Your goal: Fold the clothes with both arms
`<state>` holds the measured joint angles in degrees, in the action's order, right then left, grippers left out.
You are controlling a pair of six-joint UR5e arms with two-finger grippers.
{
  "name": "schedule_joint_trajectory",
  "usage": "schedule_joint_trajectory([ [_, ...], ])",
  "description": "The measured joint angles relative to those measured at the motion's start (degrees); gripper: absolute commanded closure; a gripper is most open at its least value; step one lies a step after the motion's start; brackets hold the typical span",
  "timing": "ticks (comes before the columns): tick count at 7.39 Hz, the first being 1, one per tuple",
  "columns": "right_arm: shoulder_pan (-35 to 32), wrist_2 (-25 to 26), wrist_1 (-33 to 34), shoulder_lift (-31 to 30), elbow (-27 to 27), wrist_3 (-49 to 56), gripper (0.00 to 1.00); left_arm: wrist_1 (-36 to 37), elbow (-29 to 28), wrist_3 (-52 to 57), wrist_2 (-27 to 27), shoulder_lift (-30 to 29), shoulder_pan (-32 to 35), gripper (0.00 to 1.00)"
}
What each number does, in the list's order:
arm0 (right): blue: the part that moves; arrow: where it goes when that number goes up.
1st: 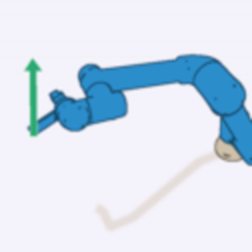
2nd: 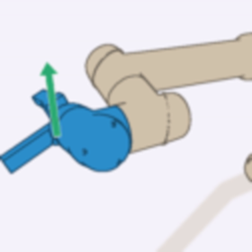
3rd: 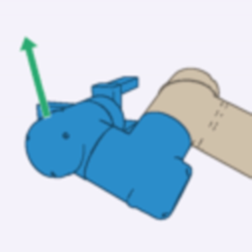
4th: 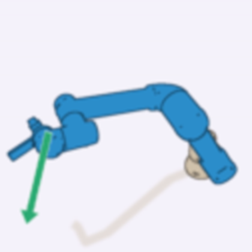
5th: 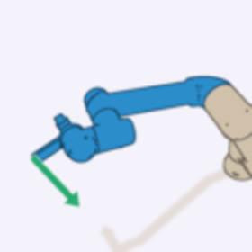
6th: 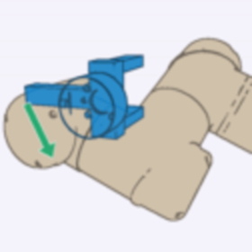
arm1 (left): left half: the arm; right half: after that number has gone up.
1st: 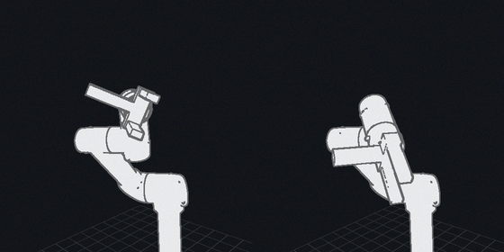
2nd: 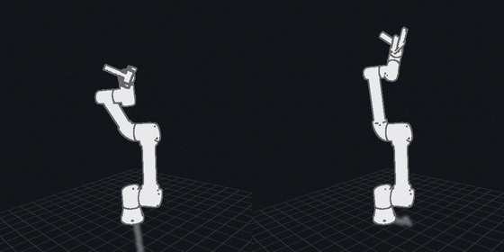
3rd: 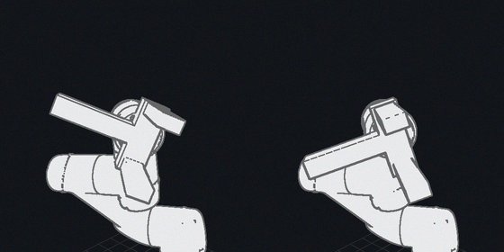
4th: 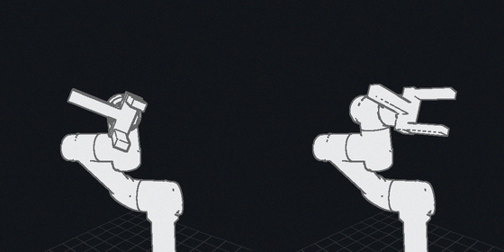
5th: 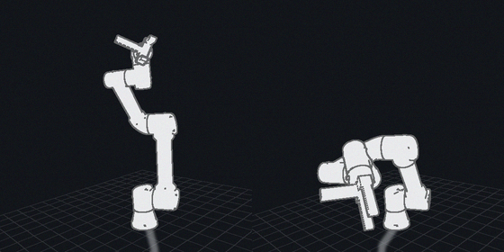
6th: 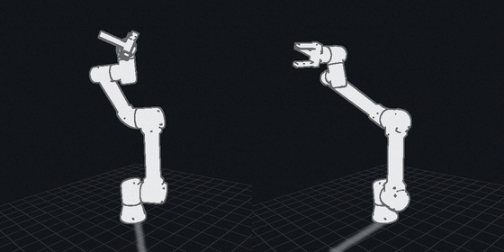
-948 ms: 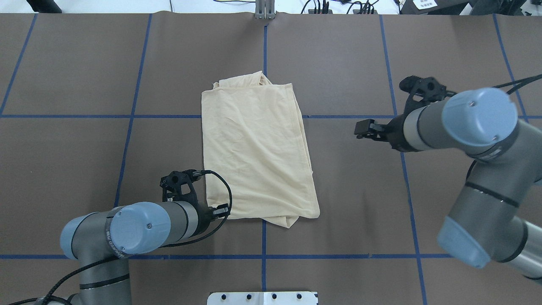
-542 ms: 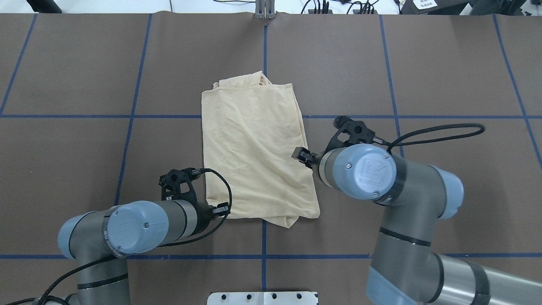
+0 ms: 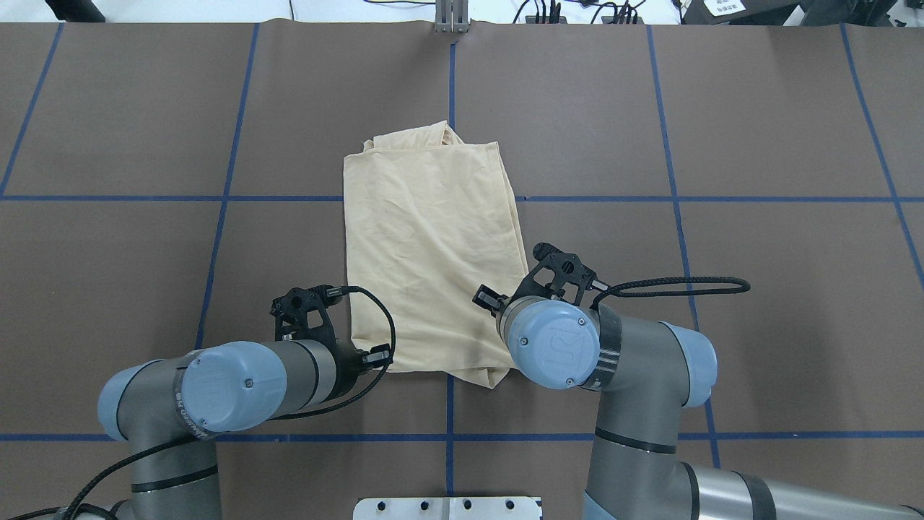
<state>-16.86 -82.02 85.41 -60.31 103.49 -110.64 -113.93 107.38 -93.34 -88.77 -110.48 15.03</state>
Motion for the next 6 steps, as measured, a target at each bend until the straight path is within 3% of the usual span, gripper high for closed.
schedule_joint_trajectory([
  [2,1.24,1.05,-0.04,0.04,-0.8,-2.5,0.25,-0.05,0.02,0.0,-0.02,0.0,0.0,1.0],
  [4,1.59,1.22,0.14,0.18,-1.93,-2.89,0.41,-0.04,0.03,0.0,-0.02,0.0,0.0,1.0],
  [6,1.64,1.3,0.3,1.54,-3.49,-3.11,0.43,-0.02,0.16,0.0,0.0,0.0,0.0,1.0],
])
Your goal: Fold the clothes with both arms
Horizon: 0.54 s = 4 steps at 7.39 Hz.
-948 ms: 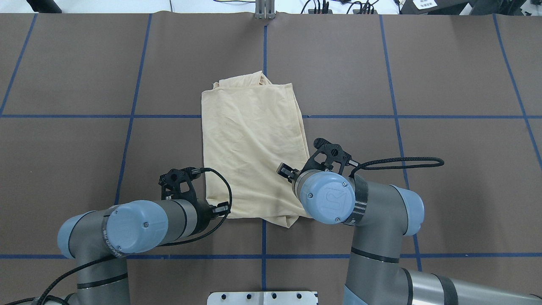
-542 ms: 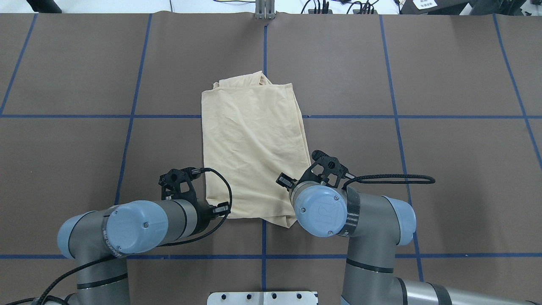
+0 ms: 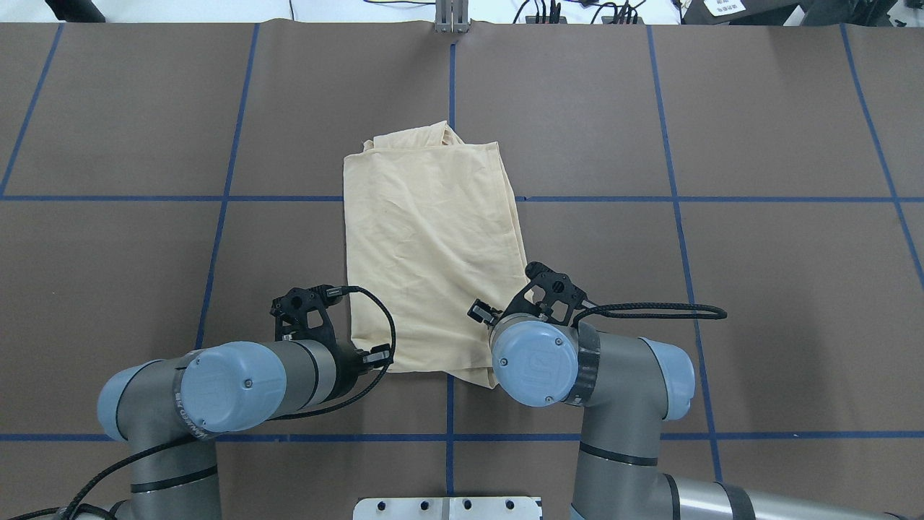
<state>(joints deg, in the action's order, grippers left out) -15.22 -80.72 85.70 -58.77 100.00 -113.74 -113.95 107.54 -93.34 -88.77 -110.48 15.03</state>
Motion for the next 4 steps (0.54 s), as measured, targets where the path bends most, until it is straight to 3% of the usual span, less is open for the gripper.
schedule_joint_trajectory([
  [1,0.04,0.02,0.02,0.86,-1.5,0.01,0.43,0.02,0.07,0.0,0.0,0.0,0.0,1.0],
  [2,0.04,0.06,0.14,1.37,-2.33,0.19,0.6,0.02,0.1,0.0,0.0,0.0,0.02,1.0],
  [3,0.05,0.04,0.34,1.53,-2.49,0.37,1.0,-0.01,0.12,0.0,0.0,0.01,0.06,1.0],
  [4,0.05,0.03,0.48,1.64,-2.54,0.42,1.0,-0.03,0.12,0.0,0.0,0.05,0.07,1.0],
])
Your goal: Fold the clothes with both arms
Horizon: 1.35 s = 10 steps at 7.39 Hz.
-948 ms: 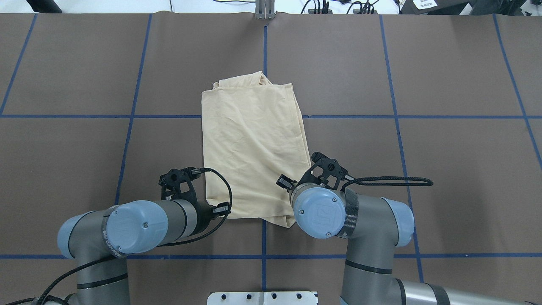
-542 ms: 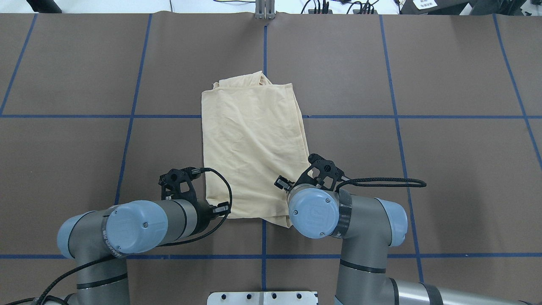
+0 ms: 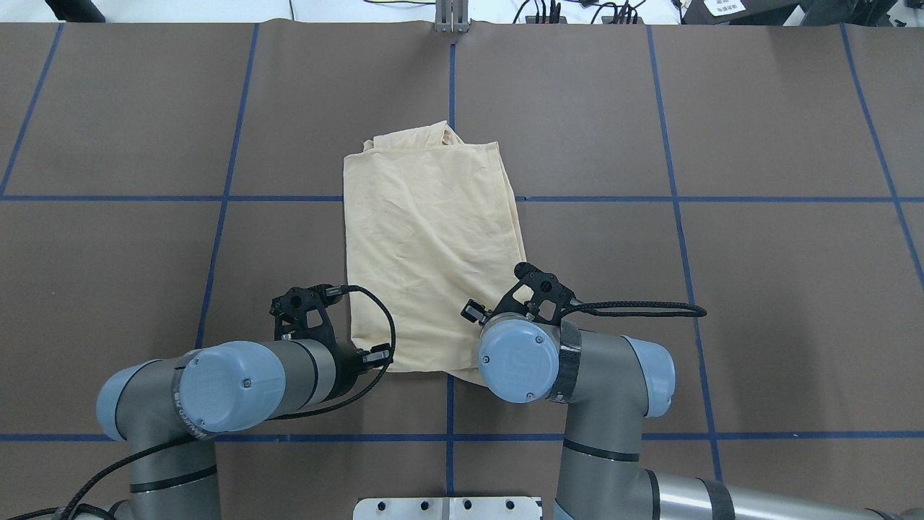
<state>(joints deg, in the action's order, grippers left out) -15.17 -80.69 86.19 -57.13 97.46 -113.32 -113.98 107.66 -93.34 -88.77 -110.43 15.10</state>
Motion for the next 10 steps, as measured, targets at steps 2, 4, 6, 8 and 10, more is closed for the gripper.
schedule_joint_trajectory([
  [2,0.01,-0.01,0.02,0.3,-0.13,0.02,1.0,-0.01,0.01,0.0,0.0,0.03,0.02,1.0],
  [4,-0.03,-0.01,0.03,0.74,0.49,0.16,1.0,-0.01,0.01,0.0,0.0,0.02,0.02,1.0],
  [6,-0.06,-0.07,0.09,0.72,0.91,0.39,1.0,-0.01,0.01,0.0,0.0,0.01,0.08,1.0],
  [8,-0.25,-0.14,0.14,0.53,1.28,0.56,1.0,0.01,0.01,0.0,0.0,0.03,0.1,1.0],
  [10,-1.49,-0.58,1.91,-0.03,3.17,4.64,0.0,0.05,0.01,0.0,0.0,0.04,0.14,1.0],
])
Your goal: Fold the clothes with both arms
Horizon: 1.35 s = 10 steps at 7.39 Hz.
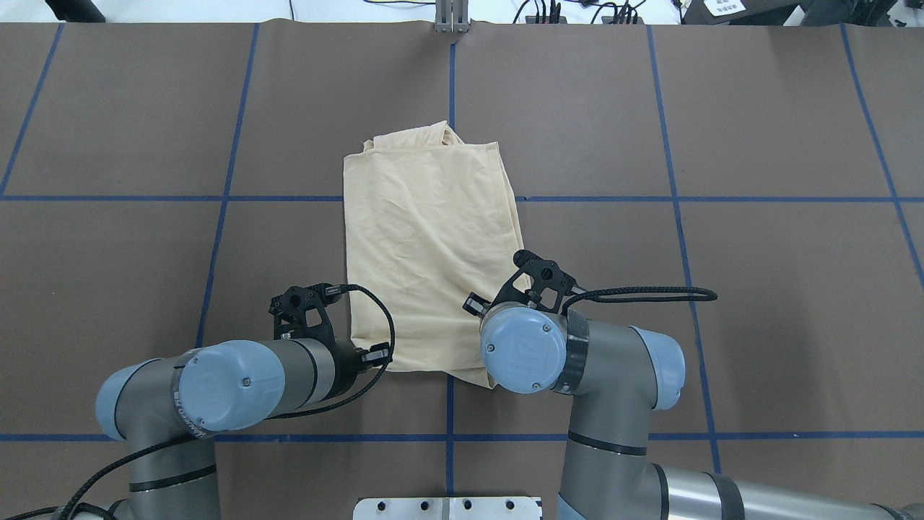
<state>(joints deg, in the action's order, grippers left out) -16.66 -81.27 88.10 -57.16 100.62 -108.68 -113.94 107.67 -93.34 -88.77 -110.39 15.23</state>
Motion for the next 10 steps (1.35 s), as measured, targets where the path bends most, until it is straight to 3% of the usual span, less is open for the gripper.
schedule_joint_trajectory([
  [2,-1.71,-0.28,2.01,-0.24,1.22,8.58,0.01,-0.03,0.0,0.0,-0.03,-0.01,0.0,1.0],
  [4,-2.09,-0.08,2.08,-0.31,0.53,10.45,0.07,-0.03,0.0,0.02,-0.06,-0.04,-0.02,1.0],
  [9,-1.88,0.72,1.41,-0.04,-2.97,9.66,0.36,-0.06,0.0,0.09,-0.2,-0.09,-0.06,1.0],
  [10,-1.84,0.88,1.39,0.05,-3.42,9.64,0.38,-0.06,0.0,0.09,-0.23,-0.09,-0.04,1.0],
])
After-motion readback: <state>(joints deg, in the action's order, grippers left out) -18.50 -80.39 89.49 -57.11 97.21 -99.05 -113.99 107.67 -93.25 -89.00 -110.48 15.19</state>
